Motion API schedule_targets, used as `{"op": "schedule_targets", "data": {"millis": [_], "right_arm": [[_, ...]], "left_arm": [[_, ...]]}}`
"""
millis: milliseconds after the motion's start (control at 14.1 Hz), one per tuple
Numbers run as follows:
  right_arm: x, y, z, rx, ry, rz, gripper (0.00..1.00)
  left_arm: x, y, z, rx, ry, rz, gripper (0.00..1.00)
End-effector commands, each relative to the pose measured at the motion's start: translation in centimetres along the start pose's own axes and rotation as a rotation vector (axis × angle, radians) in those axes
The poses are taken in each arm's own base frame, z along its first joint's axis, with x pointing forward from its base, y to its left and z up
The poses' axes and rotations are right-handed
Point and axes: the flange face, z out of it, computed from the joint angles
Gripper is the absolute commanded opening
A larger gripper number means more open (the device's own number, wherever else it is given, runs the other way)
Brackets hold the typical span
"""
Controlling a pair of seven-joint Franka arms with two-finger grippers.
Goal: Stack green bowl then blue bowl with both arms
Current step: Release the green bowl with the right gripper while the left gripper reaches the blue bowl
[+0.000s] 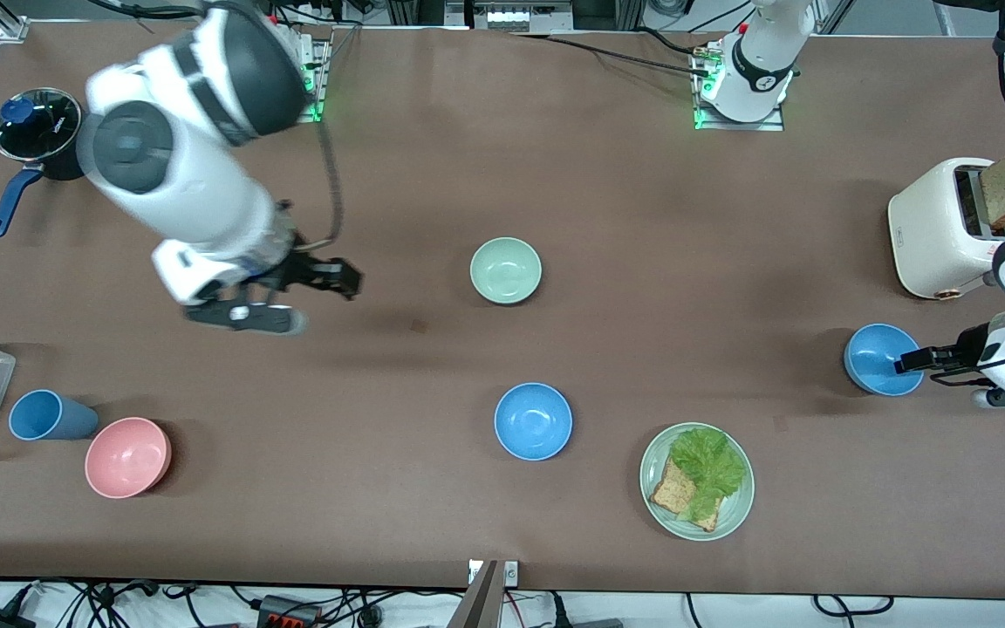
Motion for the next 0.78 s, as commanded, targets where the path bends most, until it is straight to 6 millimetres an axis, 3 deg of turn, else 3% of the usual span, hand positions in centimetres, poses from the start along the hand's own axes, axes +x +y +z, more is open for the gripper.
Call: {"op": "schedule_targets", "data": {"millis": [0,283,354,495,708], "right_arm": [[2.3,3.4,-1.0,-0.001,0.009,0.046,1.0],[3.9,7.8,-2.9,-0.023,0.049,0.115,1.0],[4.1,10.1,-4.3,-0.035,0.073,0.135,1.0],[4.4,13.5,-5.1,-0.058,0.079,0.063,1.0],[5.3,20.0,-6.1,-0.072,0.079,-0.006,1.0]], "left_arm": [[0.2,-1.8,0.3,0.001,0.022,0.078,1.0],[0.1,-1.8,1.0,0.007,0.03,0.082,0.98],[0.1,-1.6,1.5,0.016,0.046,0.084,0.97],[-0.4,-1.6,3.0,0.027,0.066,0.082,0.93],[-0.4,-1.6,3.2,0.034,0.074,0.089,0.81]]}}
